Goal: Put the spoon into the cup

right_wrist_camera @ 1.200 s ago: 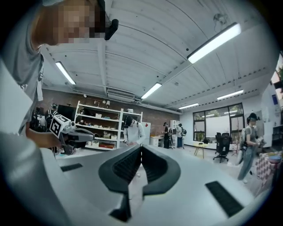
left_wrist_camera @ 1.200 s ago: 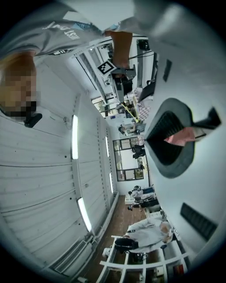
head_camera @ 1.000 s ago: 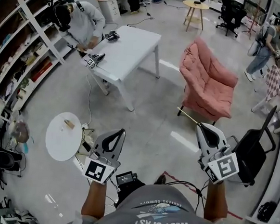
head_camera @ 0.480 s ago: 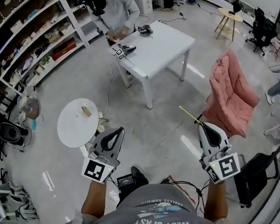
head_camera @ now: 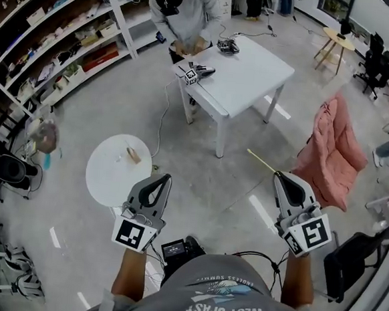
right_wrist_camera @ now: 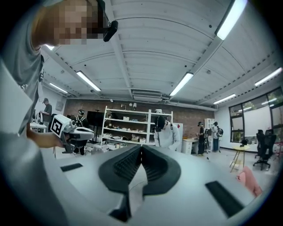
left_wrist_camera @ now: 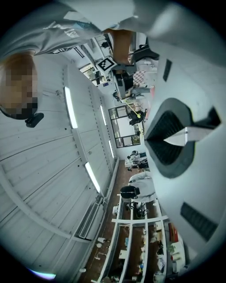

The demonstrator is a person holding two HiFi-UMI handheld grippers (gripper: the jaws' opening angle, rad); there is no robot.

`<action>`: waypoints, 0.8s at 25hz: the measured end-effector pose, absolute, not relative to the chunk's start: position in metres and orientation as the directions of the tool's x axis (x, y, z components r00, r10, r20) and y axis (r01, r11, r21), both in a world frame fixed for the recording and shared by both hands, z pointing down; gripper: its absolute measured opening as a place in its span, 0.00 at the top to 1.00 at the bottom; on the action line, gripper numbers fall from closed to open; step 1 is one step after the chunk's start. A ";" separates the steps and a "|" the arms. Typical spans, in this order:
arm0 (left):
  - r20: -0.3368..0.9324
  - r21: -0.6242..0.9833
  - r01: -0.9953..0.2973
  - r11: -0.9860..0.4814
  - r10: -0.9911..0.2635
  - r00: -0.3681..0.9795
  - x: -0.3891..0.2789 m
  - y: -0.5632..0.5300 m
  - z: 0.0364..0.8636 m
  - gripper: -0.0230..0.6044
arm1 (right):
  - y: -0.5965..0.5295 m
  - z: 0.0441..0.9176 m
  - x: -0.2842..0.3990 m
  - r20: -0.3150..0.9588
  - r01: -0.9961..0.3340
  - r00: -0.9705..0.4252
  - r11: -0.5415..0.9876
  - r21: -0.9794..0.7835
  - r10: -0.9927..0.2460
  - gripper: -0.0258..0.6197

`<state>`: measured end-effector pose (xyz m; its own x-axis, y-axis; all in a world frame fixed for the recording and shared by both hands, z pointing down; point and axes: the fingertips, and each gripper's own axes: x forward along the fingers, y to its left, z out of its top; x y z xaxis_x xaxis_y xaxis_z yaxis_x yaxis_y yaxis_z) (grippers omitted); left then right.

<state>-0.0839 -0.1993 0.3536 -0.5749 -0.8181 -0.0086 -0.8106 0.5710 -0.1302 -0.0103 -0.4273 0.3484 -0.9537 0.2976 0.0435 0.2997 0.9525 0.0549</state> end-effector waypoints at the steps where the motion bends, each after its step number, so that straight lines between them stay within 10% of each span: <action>1: -0.010 -0.129 -0.804 0.580 -0.812 -0.584 -0.091 -0.190 0.352 0.96 | -0.419 0.346 -0.019 0.044 0.308 -0.951 0.950 0.057 0.306 0.95; 20: 0.012 -0.144 -0.540 0.829 -0.544 -0.839 -0.149 -0.005 0.335 0.96 | -0.252 0.320 -0.165 0.065 0.628 -0.778 0.776 0.059 0.625 0.95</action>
<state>-0.1489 -0.0055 0.3354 -0.8389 -0.5442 0.0118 -0.5400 0.8293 -0.1441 -0.1649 -0.2521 0.3199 -0.7781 0.6248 0.0653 0.6280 0.7759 0.0593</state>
